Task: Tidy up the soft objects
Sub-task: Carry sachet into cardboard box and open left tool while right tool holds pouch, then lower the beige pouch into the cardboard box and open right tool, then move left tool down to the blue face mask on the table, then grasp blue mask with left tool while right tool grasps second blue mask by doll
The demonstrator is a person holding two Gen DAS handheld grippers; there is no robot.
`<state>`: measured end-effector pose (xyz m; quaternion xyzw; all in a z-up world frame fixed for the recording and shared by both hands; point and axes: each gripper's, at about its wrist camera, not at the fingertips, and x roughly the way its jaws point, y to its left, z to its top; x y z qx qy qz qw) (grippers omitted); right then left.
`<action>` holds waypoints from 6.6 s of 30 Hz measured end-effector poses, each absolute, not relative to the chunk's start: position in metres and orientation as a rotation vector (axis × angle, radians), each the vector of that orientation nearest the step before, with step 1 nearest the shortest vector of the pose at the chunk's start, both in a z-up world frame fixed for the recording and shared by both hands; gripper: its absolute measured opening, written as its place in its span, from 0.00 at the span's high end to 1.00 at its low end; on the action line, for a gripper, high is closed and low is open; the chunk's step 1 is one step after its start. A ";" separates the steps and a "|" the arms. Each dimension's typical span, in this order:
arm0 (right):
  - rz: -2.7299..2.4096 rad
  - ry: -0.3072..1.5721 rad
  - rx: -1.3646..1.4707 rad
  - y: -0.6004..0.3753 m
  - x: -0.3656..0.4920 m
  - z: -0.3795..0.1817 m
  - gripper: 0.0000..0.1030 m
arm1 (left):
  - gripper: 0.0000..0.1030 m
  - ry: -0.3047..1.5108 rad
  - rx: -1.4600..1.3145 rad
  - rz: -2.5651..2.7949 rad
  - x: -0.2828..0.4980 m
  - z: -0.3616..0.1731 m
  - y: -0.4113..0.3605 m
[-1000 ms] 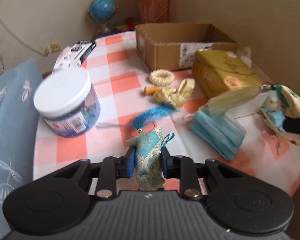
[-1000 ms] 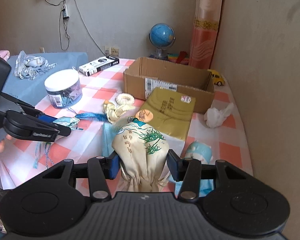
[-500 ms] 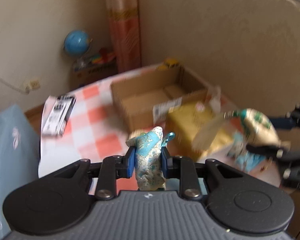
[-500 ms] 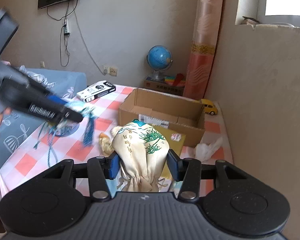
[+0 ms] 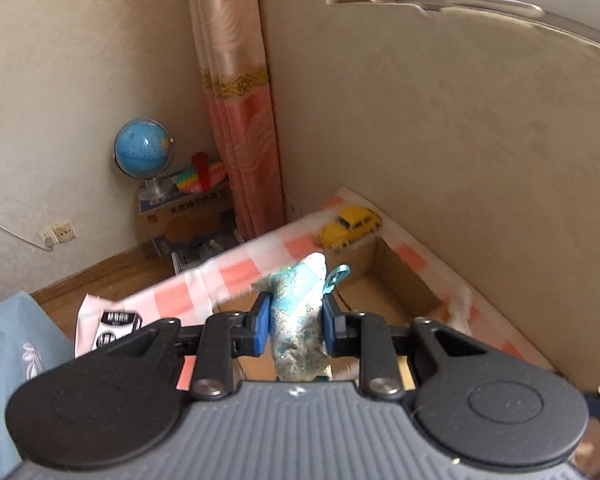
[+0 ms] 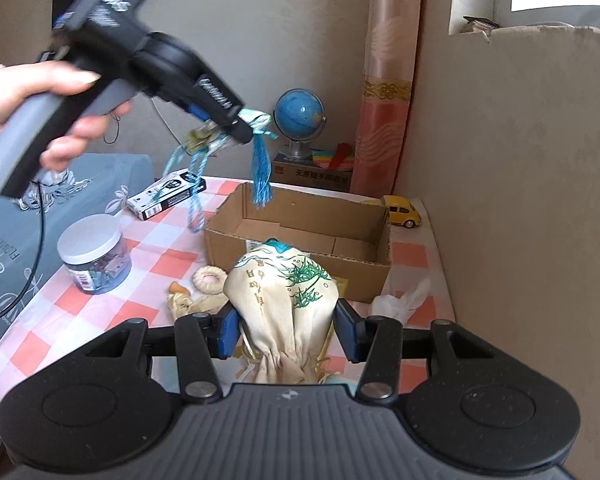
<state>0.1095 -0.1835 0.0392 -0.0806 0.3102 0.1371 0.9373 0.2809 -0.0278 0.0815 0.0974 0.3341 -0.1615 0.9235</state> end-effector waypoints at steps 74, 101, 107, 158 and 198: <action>0.339 0.589 -0.391 -0.123 0.336 0.071 0.48 | 0.05 0.749 0.116 -0.142 0.128 -0.004 0.012; 0.271 0.711 -0.325 -0.150 0.294 0.041 0.00 | 0.03 0.744 0.121 -0.157 0.123 -0.003 0.010; 0.233 0.703 -0.274 -0.154 0.244 0.047 0.00 | 0.03 0.730 0.115 -0.152 0.117 -0.001 0.011; 0.216 0.901 -0.064 -0.223 0.088 -0.075 0.00 | 0.01 0.969 0.127 -0.238 0.153 -0.084 -0.024; 0.347 0.905 -0.232 -0.206 0.112 -0.078 0.35 | 0.51 0.948 0.122 -0.305 0.164 -0.086 -0.022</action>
